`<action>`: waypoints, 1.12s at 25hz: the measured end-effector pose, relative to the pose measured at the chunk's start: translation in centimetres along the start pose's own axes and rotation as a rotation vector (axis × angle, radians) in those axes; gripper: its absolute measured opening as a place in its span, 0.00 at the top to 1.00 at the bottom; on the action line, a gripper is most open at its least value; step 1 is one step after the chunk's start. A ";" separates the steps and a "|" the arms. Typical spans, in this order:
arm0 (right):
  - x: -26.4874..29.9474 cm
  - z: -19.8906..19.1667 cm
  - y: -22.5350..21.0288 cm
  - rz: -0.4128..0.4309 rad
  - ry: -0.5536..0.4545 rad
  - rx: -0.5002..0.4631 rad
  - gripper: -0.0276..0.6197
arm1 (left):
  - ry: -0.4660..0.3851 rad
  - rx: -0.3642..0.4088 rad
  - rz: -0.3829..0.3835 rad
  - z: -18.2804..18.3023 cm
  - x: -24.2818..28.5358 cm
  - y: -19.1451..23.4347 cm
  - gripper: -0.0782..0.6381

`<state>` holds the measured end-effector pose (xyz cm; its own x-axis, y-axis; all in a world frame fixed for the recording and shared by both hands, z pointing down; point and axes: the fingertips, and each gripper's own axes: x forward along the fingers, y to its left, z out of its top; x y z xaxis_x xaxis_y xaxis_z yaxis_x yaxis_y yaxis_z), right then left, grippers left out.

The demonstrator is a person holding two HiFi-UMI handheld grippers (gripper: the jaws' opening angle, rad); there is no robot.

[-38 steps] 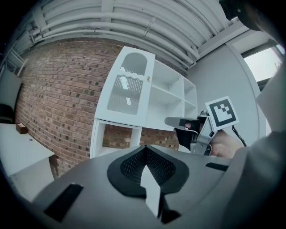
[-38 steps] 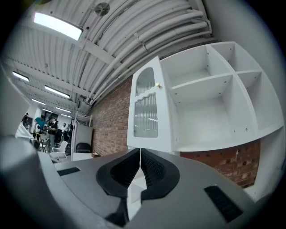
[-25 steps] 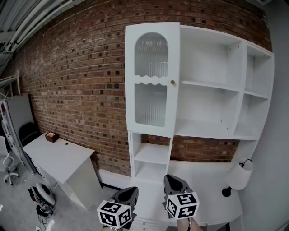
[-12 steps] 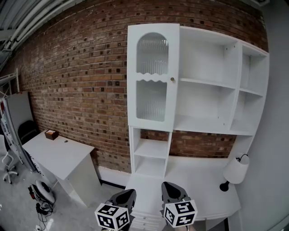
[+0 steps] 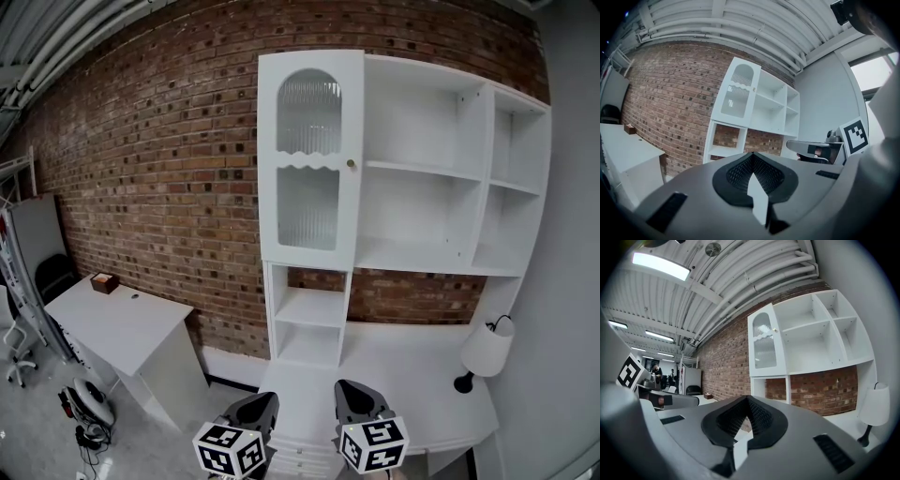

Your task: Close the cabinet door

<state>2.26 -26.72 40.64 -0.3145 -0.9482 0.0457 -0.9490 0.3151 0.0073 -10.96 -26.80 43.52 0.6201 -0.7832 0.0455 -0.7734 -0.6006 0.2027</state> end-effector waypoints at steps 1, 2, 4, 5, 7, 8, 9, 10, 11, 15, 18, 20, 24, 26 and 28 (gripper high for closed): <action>0.0 0.1 0.0 0.001 0.000 0.000 0.92 | 0.000 0.001 -0.001 0.1 0.0 -0.1 0.88; -0.1 0.1 0.1 0.002 0.000 -0.001 0.92 | 0.000 0.002 -0.001 0.1 0.0 -0.1 0.88; -0.1 0.2 0.3 0.005 -0.001 -0.002 0.92 | -0.001 0.004 -0.002 0.2 -0.1 -0.2 0.88; -0.1 0.2 0.4 0.008 -0.002 -0.003 0.92 | -0.002 0.006 -0.002 0.3 -0.1 -0.2 0.88; 0.0 0.2 0.5 0.014 -0.002 -0.004 0.92 | -0.004 0.007 -0.002 0.4 -0.1 -0.2 0.88; 0.1 0.2 0.5 0.016 -0.001 -0.004 0.92 | -0.005 0.006 -0.001 0.4 0.0 -0.2 0.88; 0.1 0.1 0.5 0.018 0.000 -0.003 0.92 | -0.006 0.005 0.000 0.4 0.1 -0.2 0.88; 0.2 0.1 0.4 0.019 0.001 -0.002 0.92 | -0.006 0.005 0.000 0.4 0.2 -0.2 0.88; 0.2 0.0 0.4 0.019 0.002 -0.001 0.92 | -0.005 0.006 -0.001 0.4 0.3 -0.3 0.88; 0.2 -0.2 0.2 0.015 0.003 0.004 0.92 | -0.002 0.006 -0.002 0.3 0.5 -0.3 0.88; 0.3 -0.2 -0.1 0.014 0.004 0.006 0.92 | -0.001 0.003 -0.002 0.2 0.8 -0.4 0.88; 0.2 -0.2 -0.3 0.012 0.006 0.008 0.92 | 0.000 0.003 -0.002 0.3 0.9 -0.5 0.88; 0.0 -0.3 -0.6 0.007 0.007 0.010 0.92 | 0.002 0.007 -0.007 0.3 1.1 -0.8 0.88; -0.1 -0.3 -0.8 0.006 0.006 0.010 0.92 | 0.001 0.007 -0.007 0.3 1.3 -0.9 0.88; -0.2 -0.3 -1.0 0.005 0.005 0.010 0.92 | 0.002 0.007 -0.007 0.3 1.4 -1.1 0.88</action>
<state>3.26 -26.89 40.88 -0.3187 -0.9465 0.0505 -0.9478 0.3190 -0.0029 -9.32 -27.28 43.10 0.6254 -0.7790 0.0457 -0.7702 -0.6069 0.1959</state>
